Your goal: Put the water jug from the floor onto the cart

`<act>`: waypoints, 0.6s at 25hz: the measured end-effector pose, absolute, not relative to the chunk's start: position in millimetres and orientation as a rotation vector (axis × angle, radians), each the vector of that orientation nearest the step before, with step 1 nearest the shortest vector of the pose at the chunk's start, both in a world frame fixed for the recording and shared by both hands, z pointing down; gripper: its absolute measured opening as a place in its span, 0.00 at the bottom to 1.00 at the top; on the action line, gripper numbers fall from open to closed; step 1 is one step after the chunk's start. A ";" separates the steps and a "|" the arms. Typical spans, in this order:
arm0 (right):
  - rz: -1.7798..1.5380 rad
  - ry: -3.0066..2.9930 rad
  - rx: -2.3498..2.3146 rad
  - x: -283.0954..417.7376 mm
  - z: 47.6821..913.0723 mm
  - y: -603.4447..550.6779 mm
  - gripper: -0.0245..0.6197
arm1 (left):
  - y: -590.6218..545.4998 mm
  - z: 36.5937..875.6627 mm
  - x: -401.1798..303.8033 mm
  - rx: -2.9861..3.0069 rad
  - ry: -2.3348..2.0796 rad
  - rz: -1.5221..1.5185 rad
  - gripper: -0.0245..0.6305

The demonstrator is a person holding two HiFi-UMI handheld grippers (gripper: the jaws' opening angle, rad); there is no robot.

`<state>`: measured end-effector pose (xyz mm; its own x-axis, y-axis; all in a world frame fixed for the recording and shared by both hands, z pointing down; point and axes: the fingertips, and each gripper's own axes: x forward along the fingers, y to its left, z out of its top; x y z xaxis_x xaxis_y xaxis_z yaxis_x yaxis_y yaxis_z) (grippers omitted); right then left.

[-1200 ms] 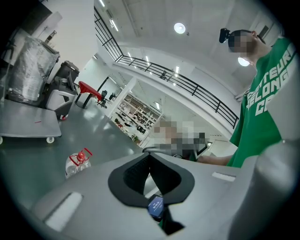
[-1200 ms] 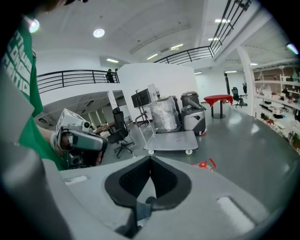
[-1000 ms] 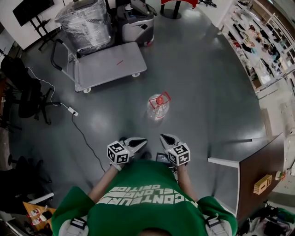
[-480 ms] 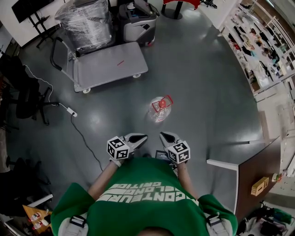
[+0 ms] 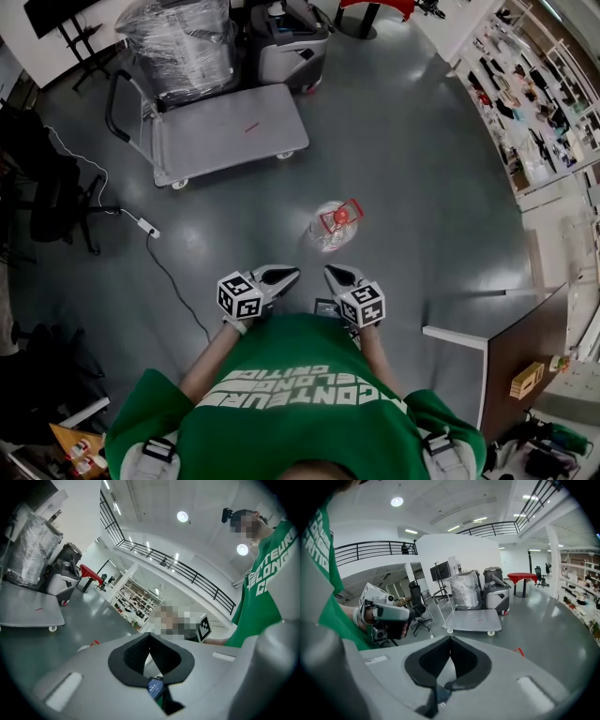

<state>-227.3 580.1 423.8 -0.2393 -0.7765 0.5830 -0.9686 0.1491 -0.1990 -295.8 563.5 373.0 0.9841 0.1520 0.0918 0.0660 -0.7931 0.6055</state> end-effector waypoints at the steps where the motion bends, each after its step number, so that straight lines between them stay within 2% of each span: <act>1: 0.776 -2.091 1.671 -231.5 423.4 572.3 0.03 | 558.4 373.7 -299.9 2.485 0.154 0.181 0.05; 15: 0.759 -2.048 1.595 -280.3 431.0 522.9 0.03 | 485.5 390.7 -359.6 2.445 0.097 0.163 0.05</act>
